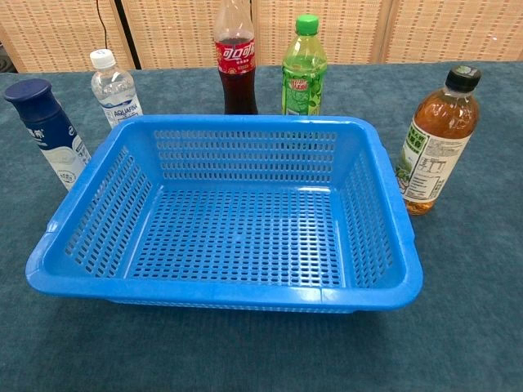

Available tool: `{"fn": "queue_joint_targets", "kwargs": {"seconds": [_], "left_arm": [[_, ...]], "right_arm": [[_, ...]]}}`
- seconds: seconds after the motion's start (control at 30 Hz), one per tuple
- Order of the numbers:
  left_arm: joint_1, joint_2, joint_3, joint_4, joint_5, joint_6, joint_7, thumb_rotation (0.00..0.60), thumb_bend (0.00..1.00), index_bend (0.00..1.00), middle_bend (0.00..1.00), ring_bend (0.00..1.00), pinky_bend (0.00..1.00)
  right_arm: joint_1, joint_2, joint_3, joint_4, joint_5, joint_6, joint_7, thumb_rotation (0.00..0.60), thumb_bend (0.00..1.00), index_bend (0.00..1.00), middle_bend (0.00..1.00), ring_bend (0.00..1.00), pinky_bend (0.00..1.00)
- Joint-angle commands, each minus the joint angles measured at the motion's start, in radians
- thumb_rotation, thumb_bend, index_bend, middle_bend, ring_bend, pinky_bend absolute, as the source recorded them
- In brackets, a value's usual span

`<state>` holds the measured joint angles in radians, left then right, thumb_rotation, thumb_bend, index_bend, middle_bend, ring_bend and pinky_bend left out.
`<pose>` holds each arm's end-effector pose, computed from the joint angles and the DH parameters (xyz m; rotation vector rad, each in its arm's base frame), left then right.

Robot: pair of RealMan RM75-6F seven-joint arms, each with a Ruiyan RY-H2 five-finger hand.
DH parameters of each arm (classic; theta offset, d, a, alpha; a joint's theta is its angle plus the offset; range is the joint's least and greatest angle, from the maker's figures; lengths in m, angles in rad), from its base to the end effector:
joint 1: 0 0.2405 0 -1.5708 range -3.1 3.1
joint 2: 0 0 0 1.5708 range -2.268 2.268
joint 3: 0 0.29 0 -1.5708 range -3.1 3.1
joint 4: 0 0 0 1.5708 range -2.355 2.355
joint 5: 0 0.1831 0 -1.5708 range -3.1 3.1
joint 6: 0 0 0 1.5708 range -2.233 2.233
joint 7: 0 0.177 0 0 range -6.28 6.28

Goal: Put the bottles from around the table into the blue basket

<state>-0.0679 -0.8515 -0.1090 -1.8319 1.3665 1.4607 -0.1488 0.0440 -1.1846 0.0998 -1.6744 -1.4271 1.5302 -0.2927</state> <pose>-0.3127 0.2152 0.2807 -1.2162 -1.0036 -0.9527 -0.3303 -0.2080 0.1911 1.3086 -0.7833 0.7596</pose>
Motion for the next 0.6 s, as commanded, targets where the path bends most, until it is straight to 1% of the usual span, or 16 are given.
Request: {"fn": "queue_joint_targets", "kwargs": {"seconds": [0.03,0.27,0.33,0.4,0.47,0.53,0.6], "left_arm": [[0.003,0.001,0.001,0.002,0.004,0.006,-0.006,0.600,0.02,0.00,0.00,0.00,0.00],[0.008,0.002,-0.001,0.004,0.003,0.013,-0.026,0.600,0.02,0.00,0.00,0.00,0.00],[0.009,0.002,0.000,0.004,0.005,0.013,-0.030,0.600,0.02,0.00,0.00,0.00,0.00],[0.010,0.002,0.002,0.004,0.009,0.016,-0.031,0.600,0.02,0.00,0.00,0.00,0.00],[0.012,0.001,0.004,0.004,0.014,0.019,-0.028,0.600,0.02,0.00,0.00,0.00,0.00],[0.012,0.000,0.004,0.004,0.017,0.021,-0.026,0.600,0.02,0.00,0.00,0.00,0.00],[0.012,-0.002,0.005,0.003,0.019,0.023,-0.024,0.600,0.02,0.00,0.00,0.00,0.00]], "right_arm": [[0.001,-0.002,-0.003,0.003,-0.005,-0.001,0.004,0.600,0.00,0.00,0.00,0.00,0.00],[0.005,0.004,-0.004,0.009,0.008,-0.024,0.032,0.600,0.00,0.00,0.00,0.00,0.00],[0.015,0.010,-0.005,0.014,0.010,-0.052,0.079,0.600,0.00,0.00,0.00,0.00,0.00],[0.031,0.016,0.005,0.029,0.010,-0.078,0.150,0.600,0.00,0.00,0.00,0.00,0.00],[0.053,0.022,0.019,0.047,0.003,-0.111,0.271,0.600,0.00,0.00,0.00,0.00,0.00],[0.081,0.032,0.030,0.060,-0.004,-0.165,0.440,0.600,0.00,0.00,0.00,0.00,0.00],[0.122,0.053,0.034,0.084,-0.019,-0.245,0.623,0.600,0.00,0.00,0.00,0.00,0.00]]}}
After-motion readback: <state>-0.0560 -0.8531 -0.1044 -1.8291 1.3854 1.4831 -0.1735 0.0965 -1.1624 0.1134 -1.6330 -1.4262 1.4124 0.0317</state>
